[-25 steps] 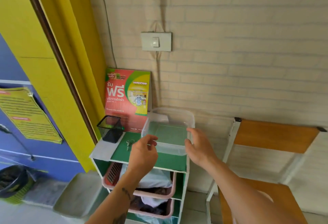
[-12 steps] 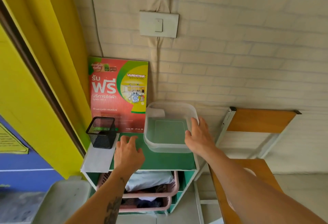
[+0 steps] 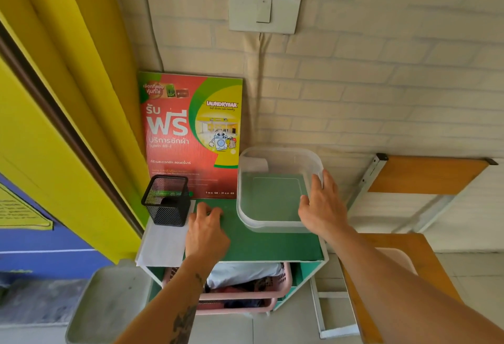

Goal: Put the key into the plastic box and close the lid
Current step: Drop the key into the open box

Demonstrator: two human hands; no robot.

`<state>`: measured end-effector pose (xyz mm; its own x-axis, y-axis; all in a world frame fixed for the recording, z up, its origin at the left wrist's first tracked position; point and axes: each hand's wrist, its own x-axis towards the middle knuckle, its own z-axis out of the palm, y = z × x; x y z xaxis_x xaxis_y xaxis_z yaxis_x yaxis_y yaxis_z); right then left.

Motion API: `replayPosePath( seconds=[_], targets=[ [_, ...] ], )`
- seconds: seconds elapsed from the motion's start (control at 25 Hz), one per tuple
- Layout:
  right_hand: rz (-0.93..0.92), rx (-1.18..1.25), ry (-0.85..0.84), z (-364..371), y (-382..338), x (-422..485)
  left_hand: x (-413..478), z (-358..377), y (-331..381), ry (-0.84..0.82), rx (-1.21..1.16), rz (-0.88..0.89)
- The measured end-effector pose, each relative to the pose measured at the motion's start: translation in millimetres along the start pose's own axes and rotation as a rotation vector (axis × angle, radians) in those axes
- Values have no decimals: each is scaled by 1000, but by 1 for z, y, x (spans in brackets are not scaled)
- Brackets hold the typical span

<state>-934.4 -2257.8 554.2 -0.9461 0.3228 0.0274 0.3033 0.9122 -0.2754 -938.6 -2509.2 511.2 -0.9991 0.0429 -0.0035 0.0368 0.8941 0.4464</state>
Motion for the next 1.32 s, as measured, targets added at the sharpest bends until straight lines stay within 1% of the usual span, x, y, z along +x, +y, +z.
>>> replayPosePath(
  seconds=[0.08,0.2,0.28,0.36,0.48,0.56,0.72,0.8,0.88,1.0,1.08,1.24,1.32],
  targets=[
    [3,6,0,0,0,0,4,-1,0,18,-110,-18],
    [7,14,16,-1,-1,-1,11,-16,13,71,-401,-182],
    [-3,20,25,-2,-1,-3,15,-37,36,113,-573,-231],
    [-12,39,17,-1,1,-3,22,-57,64,142,-688,-192],
    [-17,56,8,1,2,-4,40,-64,98,151,-777,-77],
    [-16,51,15,0,1,-4,56,-54,112,61,-736,-15],
    [-4,64,7,-1,1,-4,78,-29,123,-218,-395,79],
    [1,72,9,0,1,-4,81,-22,124,-304,-309,73],
    [5,70,5,1,1,-4,81,-18,126,-351,-282,56],
    [-2,50,3,1,2,-4,80,-17,126,-390,-282,36],
    [-4,40,-2,1,2,-4,79,-19,127,-386,-291,41],
    [-3,32,-11,-1,1,-6,70,-26,128,-282,-312,124],
    [-3,40,-29,-3,0,-6,62,-30,127,-225,-380,116]
  ],
)
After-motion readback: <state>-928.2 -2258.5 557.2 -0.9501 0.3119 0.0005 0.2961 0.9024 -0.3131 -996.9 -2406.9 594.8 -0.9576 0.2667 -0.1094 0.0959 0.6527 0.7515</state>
